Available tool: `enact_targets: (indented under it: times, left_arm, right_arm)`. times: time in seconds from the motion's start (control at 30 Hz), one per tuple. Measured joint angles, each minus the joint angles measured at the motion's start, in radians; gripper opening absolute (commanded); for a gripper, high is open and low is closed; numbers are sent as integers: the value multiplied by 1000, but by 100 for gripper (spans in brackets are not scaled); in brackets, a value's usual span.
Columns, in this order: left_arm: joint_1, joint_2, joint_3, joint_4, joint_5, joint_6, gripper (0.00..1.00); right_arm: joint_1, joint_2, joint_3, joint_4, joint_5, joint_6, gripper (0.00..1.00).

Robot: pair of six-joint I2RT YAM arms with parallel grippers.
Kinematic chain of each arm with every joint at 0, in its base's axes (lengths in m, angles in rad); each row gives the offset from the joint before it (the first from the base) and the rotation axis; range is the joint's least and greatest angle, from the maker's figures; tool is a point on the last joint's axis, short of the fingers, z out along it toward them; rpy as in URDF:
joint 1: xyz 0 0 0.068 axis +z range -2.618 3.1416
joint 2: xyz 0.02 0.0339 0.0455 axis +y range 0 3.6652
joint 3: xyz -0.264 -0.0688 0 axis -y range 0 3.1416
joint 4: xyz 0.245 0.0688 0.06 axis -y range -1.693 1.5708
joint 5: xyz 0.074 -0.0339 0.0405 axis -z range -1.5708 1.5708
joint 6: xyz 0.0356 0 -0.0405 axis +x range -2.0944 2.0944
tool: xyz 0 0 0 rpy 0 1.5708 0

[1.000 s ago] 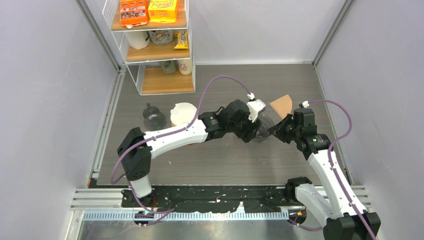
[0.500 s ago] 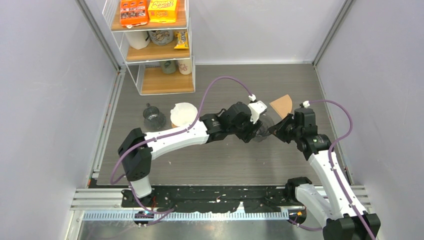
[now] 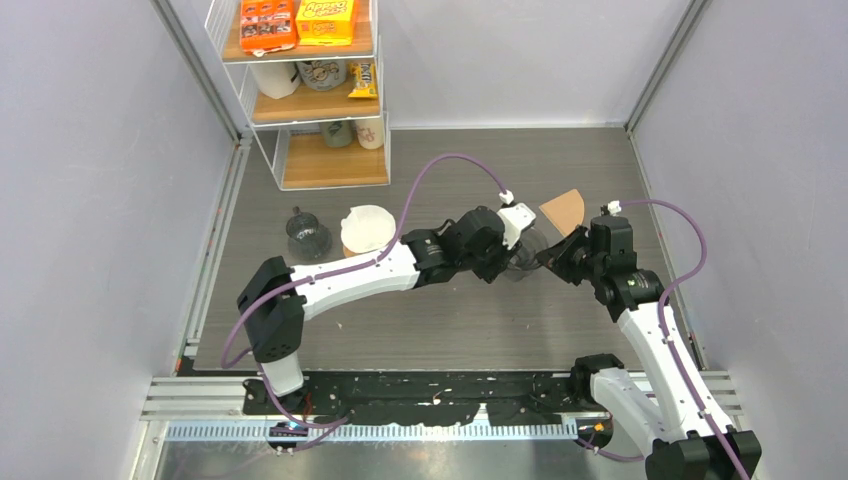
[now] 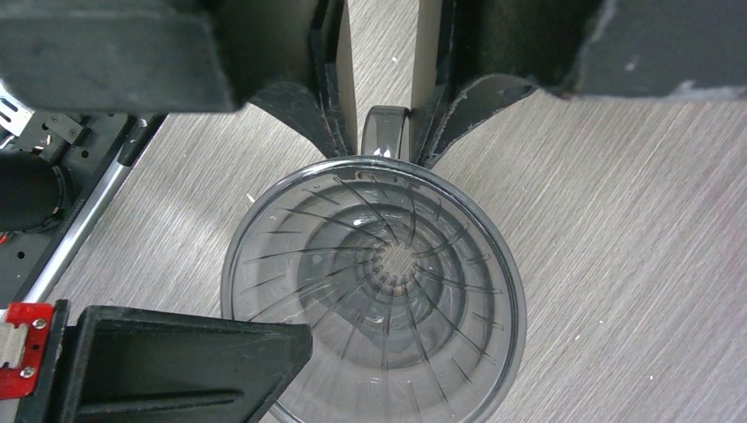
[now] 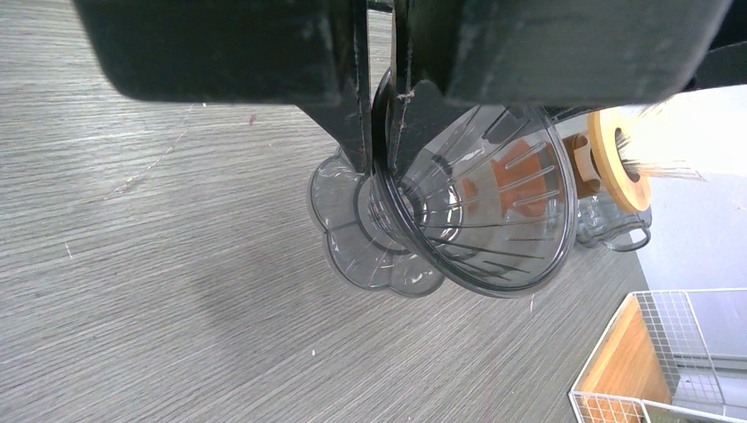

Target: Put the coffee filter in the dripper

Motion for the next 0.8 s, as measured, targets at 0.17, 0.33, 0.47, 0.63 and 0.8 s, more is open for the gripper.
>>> enact_targets:
  times: [0.17, 0.33, 0.47, 0.63, 0.8]
  left_arm:
    - [-5, 0, 0, -1, -1, 11, 0]
    - [-14, 0, 0, -3, -11, 19, 0]
    - [-6, -1, -14, 27, -58, 3, 0]
    - [6, -3, -49, 60, -102, 1, 0]
    - [6, -22, -72, 71, -123, 4, 0]
  right_arm:
    - [-2, -3, 0, 3, -1, -3, 10]
    - [-2, -4, 0, 10, -3, -24, 32]
    - [3, -14, 2, 14, -54, -30, 61]
    - [3, -49, 18, 13, -63, -48, 99]
    - [3, -114, 47, 9, 8, -54, 95]
